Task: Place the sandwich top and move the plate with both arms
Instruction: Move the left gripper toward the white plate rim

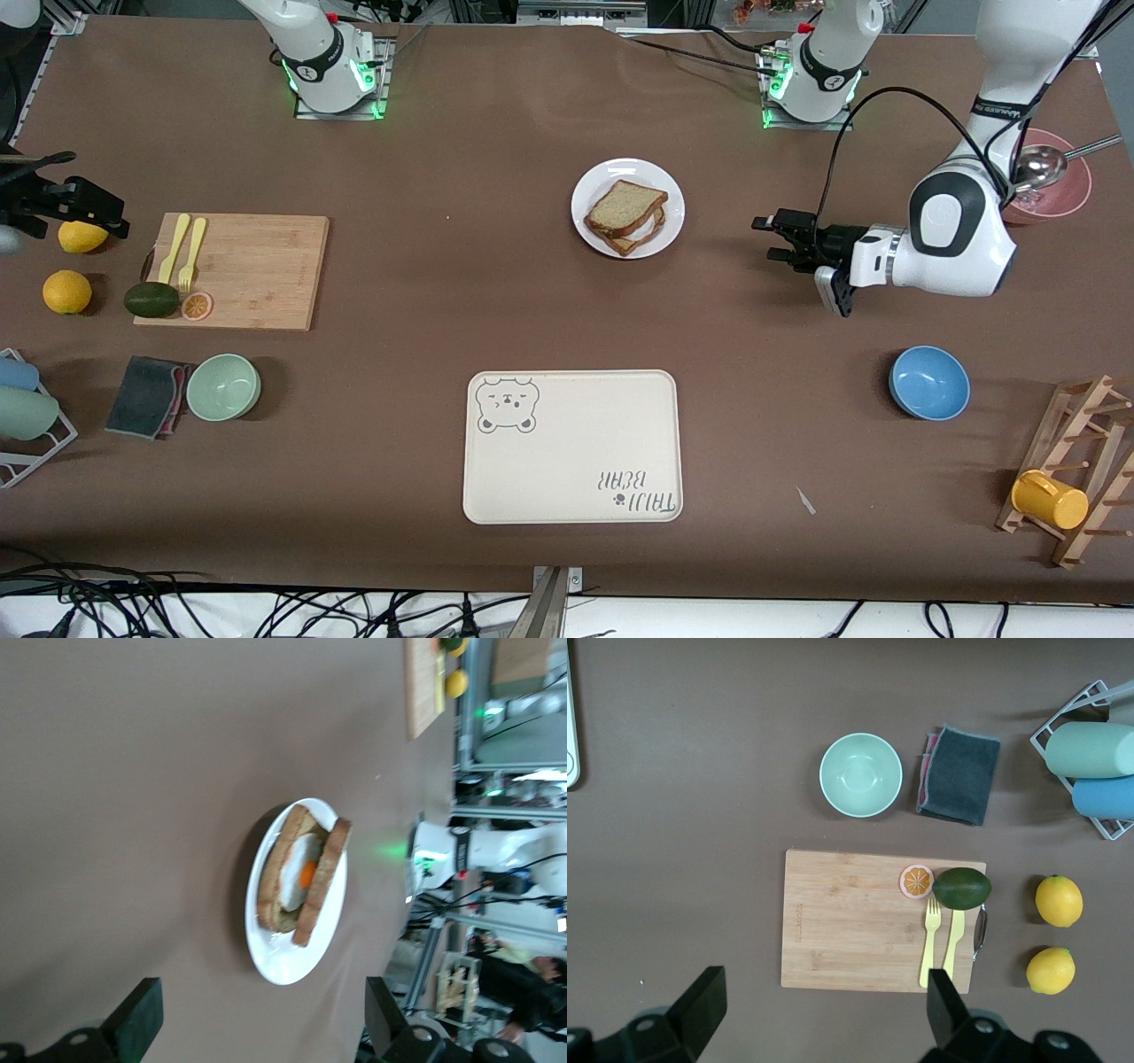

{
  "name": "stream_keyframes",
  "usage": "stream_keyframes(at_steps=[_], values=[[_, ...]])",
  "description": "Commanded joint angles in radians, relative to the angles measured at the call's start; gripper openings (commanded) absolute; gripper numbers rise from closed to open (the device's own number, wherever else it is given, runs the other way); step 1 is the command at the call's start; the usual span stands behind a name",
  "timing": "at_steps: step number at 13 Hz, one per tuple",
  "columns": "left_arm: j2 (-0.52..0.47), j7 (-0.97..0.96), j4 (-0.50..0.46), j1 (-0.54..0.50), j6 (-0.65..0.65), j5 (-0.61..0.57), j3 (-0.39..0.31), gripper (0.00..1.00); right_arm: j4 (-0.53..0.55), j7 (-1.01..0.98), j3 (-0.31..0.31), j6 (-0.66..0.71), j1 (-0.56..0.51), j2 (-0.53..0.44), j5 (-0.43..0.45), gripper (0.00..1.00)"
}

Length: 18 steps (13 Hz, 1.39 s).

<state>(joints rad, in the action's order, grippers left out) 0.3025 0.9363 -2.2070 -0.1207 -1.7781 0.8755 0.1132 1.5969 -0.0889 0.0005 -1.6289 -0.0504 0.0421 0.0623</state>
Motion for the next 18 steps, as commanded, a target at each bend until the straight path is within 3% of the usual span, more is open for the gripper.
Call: stream_keyframes(at_steps=[1, 4, 6, 10, 18], values=[[0.001, 0.075, -0.084, -0.01, 0.006, 0.15, -0.007, 1.0, 0.015, -0.015, 0.009, 0.001, -0.016, -0.018, 0.007, 1.0], [0.03, 0.073, -0.129, -0.008, 0.0, 0.301, -0.007, 1.0, 0.015, -0.017, 0.01, 0.001, -0.016, -0.018, 0.007, 1.0], [0.05, 0.076, -0.128, -0.001, -0.012, 0.335, -0.007, 1.0, 0.015, -0.017, 0.01, 0.001, -0.016, -0.018, 0.007, 1.0], [0.067, 0.075, -0.132, 0.102, -0.145, 0.46, -0.007, 1.0, 0.015, -0.017, 0.012, 0.001, -0.016, -0.018, 0.007, 1.0], [0.098, 0.088, -0.184, 0.157, -0.178, 0.474, -0.004, 1.0, 0.015, -0.019, 0.012, 0.003, -0.016, -0.018, 0.007, 1.0]])
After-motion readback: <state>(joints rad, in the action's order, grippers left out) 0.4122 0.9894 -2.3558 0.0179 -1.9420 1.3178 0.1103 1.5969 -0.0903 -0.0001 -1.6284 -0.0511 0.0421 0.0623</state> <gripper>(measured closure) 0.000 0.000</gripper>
